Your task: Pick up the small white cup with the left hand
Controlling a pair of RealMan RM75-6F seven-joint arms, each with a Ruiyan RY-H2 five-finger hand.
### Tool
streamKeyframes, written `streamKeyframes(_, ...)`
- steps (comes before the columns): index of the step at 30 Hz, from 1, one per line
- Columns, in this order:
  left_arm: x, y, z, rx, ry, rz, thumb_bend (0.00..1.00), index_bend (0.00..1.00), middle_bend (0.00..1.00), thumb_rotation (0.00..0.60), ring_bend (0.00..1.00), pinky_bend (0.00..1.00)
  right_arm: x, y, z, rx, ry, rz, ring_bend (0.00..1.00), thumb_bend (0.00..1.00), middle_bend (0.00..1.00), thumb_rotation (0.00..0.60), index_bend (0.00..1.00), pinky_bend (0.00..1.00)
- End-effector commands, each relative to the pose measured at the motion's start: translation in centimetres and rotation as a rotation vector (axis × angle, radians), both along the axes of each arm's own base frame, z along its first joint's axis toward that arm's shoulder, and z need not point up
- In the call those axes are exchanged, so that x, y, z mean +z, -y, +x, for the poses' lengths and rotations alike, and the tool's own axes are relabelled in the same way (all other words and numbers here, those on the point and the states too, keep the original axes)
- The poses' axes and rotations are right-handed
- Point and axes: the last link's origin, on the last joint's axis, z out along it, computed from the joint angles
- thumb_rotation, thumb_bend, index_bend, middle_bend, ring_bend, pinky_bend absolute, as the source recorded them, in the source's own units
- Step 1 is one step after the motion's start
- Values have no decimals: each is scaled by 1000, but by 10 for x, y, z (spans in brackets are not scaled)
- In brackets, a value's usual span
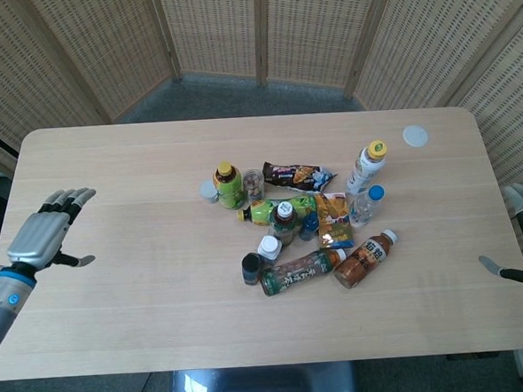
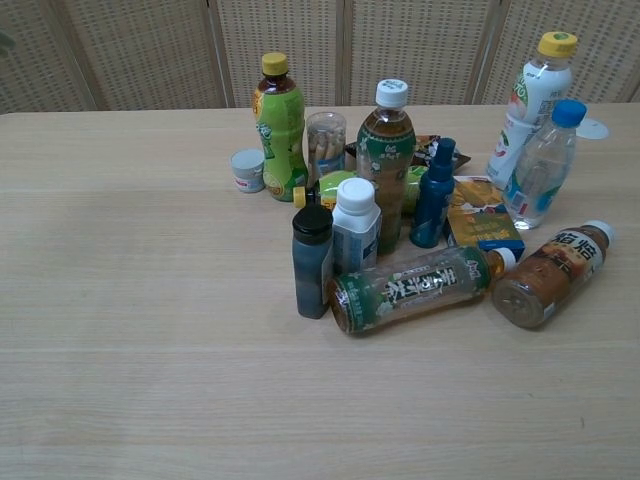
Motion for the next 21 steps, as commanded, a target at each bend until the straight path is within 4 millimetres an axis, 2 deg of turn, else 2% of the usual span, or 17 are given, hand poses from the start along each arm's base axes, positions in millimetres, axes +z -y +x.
streamKeyframes(1,-26,-26,6,-2,-4,-61,152,0,0,600,0,0,3,-3,0,-6,-4,-9,0,17,0,516,0,0)
streamKeyframes(10,-85,-78,37,5,28,-232,157,0,0,600,0,0,16,-15,-4,-40,-22,-51,0,15,0,513,0,0)
streamKeyframes(21,-142,-127,80,-72,-40,-276,170,0,0,600,0,0,34,-30,-10,-91,-54,-105,0,16,0,514,0,0)
